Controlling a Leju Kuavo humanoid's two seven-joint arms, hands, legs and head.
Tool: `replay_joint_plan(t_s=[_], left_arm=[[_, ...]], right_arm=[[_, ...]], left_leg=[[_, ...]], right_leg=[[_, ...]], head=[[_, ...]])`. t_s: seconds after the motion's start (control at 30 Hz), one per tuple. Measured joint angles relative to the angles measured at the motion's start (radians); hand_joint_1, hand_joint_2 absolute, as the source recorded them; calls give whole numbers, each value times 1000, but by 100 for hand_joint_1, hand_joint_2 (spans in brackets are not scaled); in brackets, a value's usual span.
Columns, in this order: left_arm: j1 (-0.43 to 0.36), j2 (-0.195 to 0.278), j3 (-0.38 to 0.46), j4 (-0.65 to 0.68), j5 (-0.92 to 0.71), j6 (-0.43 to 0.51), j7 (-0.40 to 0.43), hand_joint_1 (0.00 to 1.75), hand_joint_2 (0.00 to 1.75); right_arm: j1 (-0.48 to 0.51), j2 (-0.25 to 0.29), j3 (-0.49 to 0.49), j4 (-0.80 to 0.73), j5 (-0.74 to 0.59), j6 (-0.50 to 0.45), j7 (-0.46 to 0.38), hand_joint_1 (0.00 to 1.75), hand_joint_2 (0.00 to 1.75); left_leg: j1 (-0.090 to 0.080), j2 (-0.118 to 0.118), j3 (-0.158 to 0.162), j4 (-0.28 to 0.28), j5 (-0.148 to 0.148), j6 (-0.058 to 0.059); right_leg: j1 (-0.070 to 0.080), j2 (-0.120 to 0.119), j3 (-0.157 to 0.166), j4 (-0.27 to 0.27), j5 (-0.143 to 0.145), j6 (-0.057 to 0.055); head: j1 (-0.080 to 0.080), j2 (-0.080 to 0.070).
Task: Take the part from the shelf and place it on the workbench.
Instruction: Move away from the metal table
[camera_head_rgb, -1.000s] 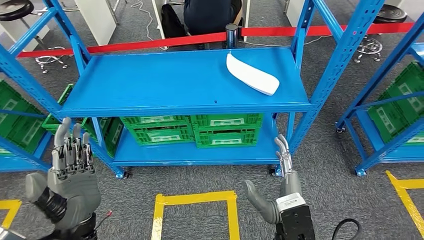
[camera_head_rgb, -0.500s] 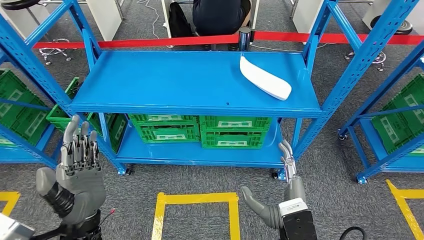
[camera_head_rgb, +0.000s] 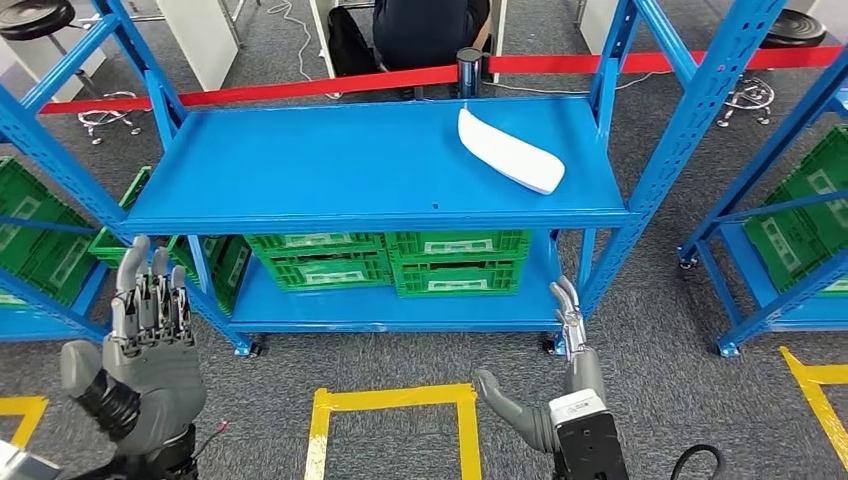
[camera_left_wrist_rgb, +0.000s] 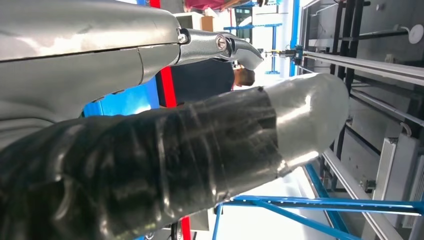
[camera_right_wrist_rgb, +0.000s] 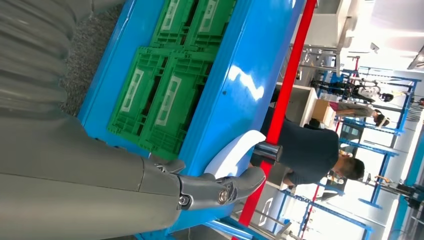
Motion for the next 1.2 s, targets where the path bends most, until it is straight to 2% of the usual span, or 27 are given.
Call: replay_joint_plan(t_s=[0.07, 0.1, 0.13, 0.17, 0.2, 0.27, 0.3, 0.37, 0.4, 0.43, 0.47, 0.5, 0.57, 0.6, 0.63, 0.7, 0.77, 0.83, 0.9, 0.93, 0.97, 1.0, 1.03, 1.1, 1.17, 1.2], left_arm=[[-1, 0, 0, 0, 0, 0, 0, 0, 0], [-2, 0, 0, -1, 0, 0, 0, 0, 0], [-3, 0, 0, -2, 0, 0, -1, 0, 0], [-3, 0, 0, -2, 0, 0, -1, 0, 0], [-3, 0, 0, -3, 0, 0, -1, 0, 0], [-2, 0, 0, -3, 1, 1, -1, 0, 0], [-2, 0, 0, -3, 1, 1, -1, 0, 0], [-1, 0, 0, -2, 1, 1, -1, 0, 0], [-1, 0, 0, -1, 1, 1, -1, 0, 0], [0, 0, 0, 0, 1, 1, -1, 0, 0], [0, 0, 0, 0, 1, 1, -1, 0, 0], [0, 0, 0, 1, 1, 1, -1, 0, 0], [0, 0, 0, 1, 1, 1, -1, 0, 0], [0, 0, 0, 0, 2, 2, -1, 0, 0], [0, 0, 0, 0, 2, 2, -1, 0, 0], [0, 0, 0, 0, 2, 3, -1, 0, 0], [0, 0, 0, 0, 4, 3, -1, 0, 0], [-1, 0, 0, -1, 5, 3, -1, 0, 0], [0, 0, 0, 0, 5, 3, -1, 0, 0], [0, 0, 0, 0, 6, 3, -1, 0, 0], [0, 0, 0, 0, 7, 4, -1, 0, 0], [0, 0, 0, 0, 8, 4, -1, 0, 0], [0, 0, 0, 0, 8, 4, -1, 0, 0], [-1, 0, 0, -2, 9, 4, -2, 0, 0], [-2, 0, 0, -3, 11, 4, -2, 0, 0], [-2, 0, 0, -3, 11, 4, -2, 0, 0]], right_arm=[[-1, 0, 0, 0, 0, 0, 0, 0, 175], [-1, 0, 0, 0, 0, 0, 1, 0, 175], [-1, 0, 1, 0, 0, 0, 2, 0, 175], [-2, -1, 1, 0, 0, 0, 3, 0, 175], [-2, -1, 1, 0, 0, 0, 4, 0, 175], [-2, -2, 2, -1, 1, 0, 6, 0, 175], [-3, -3, 2, -1, 1, 0, 6, 0, 175], [-3, -3, 3, -1, 1, 0, 7, 0, 175], [-3, -4, 3, -1, 1, 0, 7, 0, 175], [-2, -4, 3, 0, 1, 0, 8, 0, 175], [-2, -4, 3, 0, 1, 0, 8, 0, 175], [-2, -5, 3, 0, 1, 0, 9, 0, 175], [-2, -5, 3, 0, 1, 0, 10, 0, 175], [-3, -4, 4, 0, 2, 0, 10, 0, 175], [-3, -5, 5, 0, 3, 0, 10, 0, 175], [-2, -5, 6, -1, 5, 0, 12, 0, 175], [-2, -6, 7, -1, 6, 0, 13, 0, 175], [-2, -6, 8, -1, 7, 0, 15, 0, 175], [-2, -7, 8, -1, 8, 0, 16, 0, 175], [-1, -7, 8, -1, 8, 0, 16, 0, 175], [-1, -8, 8, -1, 8, 0, 16, 0, 175], [-1, -8, 8, -1, 8, 0, 16, 0, 175], [-1, -8, 8, -1, 8, 0, 16, 0, 175], [-2, -8, 8, -1, 8, 0, 16, 0, 175], [-2, -8, 8, -1, 8, 0, 16, 0, 175], [-3, -8, 8, -1, 8, 0, 16, 0, 175]], left_leg=[[-14, 1, 67, -144, 73, 27], [-26, 2, 99, -209, 98, 41], [-36, 2, 121, -253, 111, 52], [-43, 2, 133, -278, 116, 58], [-43, 2, 144, -295, 120, 61], [-32, 5, 162, -318, 130, 56], [-29, 6, 170, -326, 136, 55], [-29, 6, 173, -328, 140, 57], [-29, 6, 172, -328, 140, 58], [-30, 5, 172, -327, 139, 58], [-30, 4, 173, -326, 138, 58], [-29, 4, 173, -323, 136, 56], [-30, 2, 171, -310, 127, 49], [-31, 0, 165, -302, 120, 46], [-33, 0, 158, -297, 114, 44], [-35, -1, 149, -291, 107, 44], [-33, -3, 139, -263, 89, 32], [-21, -3, 93, -160, 30, 8], [-3, 0, 19, -13, -36, -11], [2, 0, -7, 35, -49, -14], [5, 1, -14, 44, -41, -12], [4, 1, 0, 10, -14, -6], [1, 1, 31, -57, 24, 5], [-16, 1, 111, -218, 91, 36], [-31, 2, 149, -297, 115, 55], [-34, 1, 151, -304, 117, 56]], right_leg=[[2, 1, 5, -6, 1, -1], [3, 2, 8, -10, 2, 0], [5, 2, 9, -12, 3, 2], [9, 2, 10, -14, 3, 5], [14, 2, 10, -15, 3, 7], [21, 1, -2, 6, -14, 12], [22, 1, -19, 42, -37, 14], [22, 1, -84, 184, -105, 17], [22, 1, -118, 255, -130, 19], [21, 0, -142, 302, -139, 22], [21, 0, -144, 303, -126, 24], [20, 0, -128, 263, -97, 27], [15, 0, -58, 113, -31, 33], [11, 2, -24, 50, -12, 32], [9, 4, -2, 11, -4, 28], [5, 7, 12, -4, -3, 15], [1, 6, 10, -2, -3, 7], [-3, 4, 8, -1, -2, 2], [-4, 3, 4, 0, -1, 1], [-4, 2, 3, 0, -1, 1], [-3, 2, 2, 1, -1, 1], [-1, 2, 3, 0, -1, 1], [1, 3, 5, -2, -1, 1], [4, 4, 11, -10, 2, 1], [3, 4, 15, -18, 6, 6], [4, 4, 15, -21, 7, 10]], head=[[-5, 0], [-7, 0], [-11, 0], [-13, 0], [-14, 0], [-8, 0], [-1, 0], [12, 0], [18, 0], [23, 0], [26, 0], [30, 0], [39, 0], [44, 0], [46, 0], [43, 0], [40, 0], [30, 0], [16, 0], [12, 0], [7, 0], [2, 0], [-2, 0], [-6, 0], [-7, 0], [-7, 0]])
